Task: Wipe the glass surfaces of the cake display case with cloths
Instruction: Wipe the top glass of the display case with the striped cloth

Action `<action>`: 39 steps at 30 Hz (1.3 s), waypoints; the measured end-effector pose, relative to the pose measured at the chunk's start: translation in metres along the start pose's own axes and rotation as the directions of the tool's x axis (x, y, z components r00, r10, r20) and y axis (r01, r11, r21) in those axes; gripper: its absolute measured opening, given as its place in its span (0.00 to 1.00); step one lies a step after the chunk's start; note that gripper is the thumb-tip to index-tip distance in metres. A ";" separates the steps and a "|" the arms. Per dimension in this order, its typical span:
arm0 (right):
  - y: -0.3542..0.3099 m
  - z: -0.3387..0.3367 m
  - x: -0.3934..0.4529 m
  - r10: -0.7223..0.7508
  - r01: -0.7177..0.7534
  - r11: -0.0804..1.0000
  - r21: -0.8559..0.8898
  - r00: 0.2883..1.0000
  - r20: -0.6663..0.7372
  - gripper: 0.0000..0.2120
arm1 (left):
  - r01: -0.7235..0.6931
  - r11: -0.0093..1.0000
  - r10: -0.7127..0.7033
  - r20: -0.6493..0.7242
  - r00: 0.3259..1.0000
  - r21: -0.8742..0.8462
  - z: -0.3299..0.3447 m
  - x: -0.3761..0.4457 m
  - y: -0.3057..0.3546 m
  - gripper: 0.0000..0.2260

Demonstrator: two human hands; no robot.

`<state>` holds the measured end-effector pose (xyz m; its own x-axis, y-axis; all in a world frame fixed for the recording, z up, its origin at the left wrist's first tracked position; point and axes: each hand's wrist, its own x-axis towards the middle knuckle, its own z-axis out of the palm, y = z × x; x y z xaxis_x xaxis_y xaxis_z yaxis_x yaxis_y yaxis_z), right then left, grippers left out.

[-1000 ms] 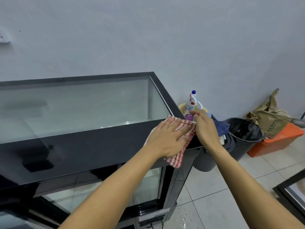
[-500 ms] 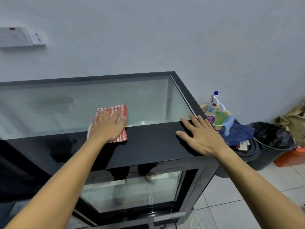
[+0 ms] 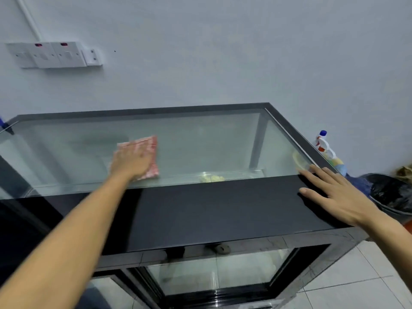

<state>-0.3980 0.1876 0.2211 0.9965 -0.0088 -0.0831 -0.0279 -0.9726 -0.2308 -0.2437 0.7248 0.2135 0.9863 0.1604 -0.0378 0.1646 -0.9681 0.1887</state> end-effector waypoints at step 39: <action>-0.287 0.074 0.069 -0.003 0.005 1.000 0.026 0.996 -0.089 0.28 | -0.443 0.896 0.437 0.120 0.891 0.022 -0.045 -0.064 -0.165 0.29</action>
<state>-0.3276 0.4837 0.2097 0.9996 -0.0266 0.0046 -0.0245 -0.9661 -0.2568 -0.3339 0.8831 0.2289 0.9504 -0.3033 -0.0687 -0.2890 -0.9431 0.1644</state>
